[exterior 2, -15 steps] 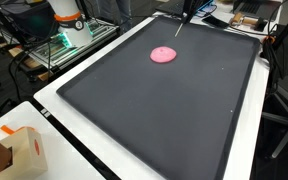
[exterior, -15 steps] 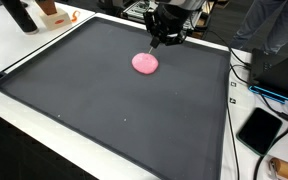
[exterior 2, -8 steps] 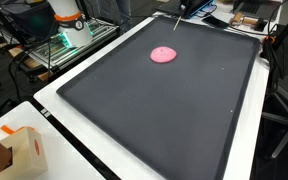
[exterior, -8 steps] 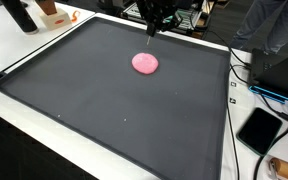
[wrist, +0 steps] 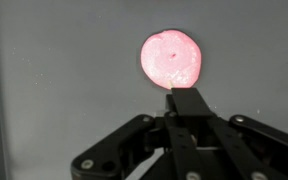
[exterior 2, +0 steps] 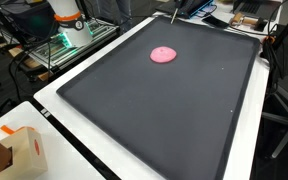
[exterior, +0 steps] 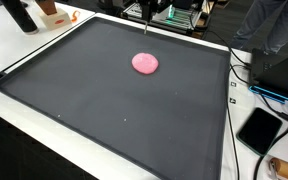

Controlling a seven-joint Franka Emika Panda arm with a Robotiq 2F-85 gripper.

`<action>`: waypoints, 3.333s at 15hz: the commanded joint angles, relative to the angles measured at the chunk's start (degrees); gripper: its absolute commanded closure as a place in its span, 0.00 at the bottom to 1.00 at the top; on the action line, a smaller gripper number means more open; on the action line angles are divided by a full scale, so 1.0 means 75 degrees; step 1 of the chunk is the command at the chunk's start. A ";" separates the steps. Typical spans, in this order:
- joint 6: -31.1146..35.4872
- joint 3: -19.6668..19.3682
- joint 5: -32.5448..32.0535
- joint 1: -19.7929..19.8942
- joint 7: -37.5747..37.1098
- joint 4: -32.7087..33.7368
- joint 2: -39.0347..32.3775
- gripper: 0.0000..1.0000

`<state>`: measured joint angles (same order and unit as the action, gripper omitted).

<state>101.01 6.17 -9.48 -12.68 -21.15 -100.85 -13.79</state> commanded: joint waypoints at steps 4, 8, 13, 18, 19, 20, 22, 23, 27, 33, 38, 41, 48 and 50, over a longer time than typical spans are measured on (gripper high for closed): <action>0.0480 0.0053 0.0046 0.0179 0.0689 -0.0481 0.0494 0.87; 0.0583 0.0070 0.0046 0.0203 0.0787 -0.0683 0.0681 0.87; 0.0634 0.0071 0.0045 0.0204 0.0799 -0.0740 0.0685 0.87; 0.0641 0.0071 0.0045 0.0204 0.0806 -0.0740 0.0685 0.87; 0.0774 0.0032 -0.0050 0.0195 0.0468 -0.0788 0.0646 0.97; 0.0834 0.0048 0.0138 0.0239 0.0688 -0.0823 0.0576 0.97; 0.1096 0.0032 0.0201 0.0295 0.0881 -0.1026 0.0562 0.97; 0.1242 0.0032 0.0265 0.0328 0.1011 -0.1127 0.0559 0.97; 0.2269 0.0053 0.0748 0.0519 0.1888 -0.1825 0.0659 0.97; 0.3417 0.0082 0.1117 0.0655 0.2918 -0.2609 0.0557 0.97; 0.3915 0.0127 0.1341 0.0692 0.3470 -0.2977 0.0442 0.97; 0.4202 0.0137 0.1400 0.0706 0.3732 -0.3103 0.0364 0.97; 0.4582 0.0165 0.1513 0.0800 0.4149 -0.3167 0.0145 0.97; 0.4603 0.0178 0.1563 0.0824 0.4257 -0.3157 0.0098 0.97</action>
<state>133.82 6.54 0.07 -7.70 8.31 -123.50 -12.83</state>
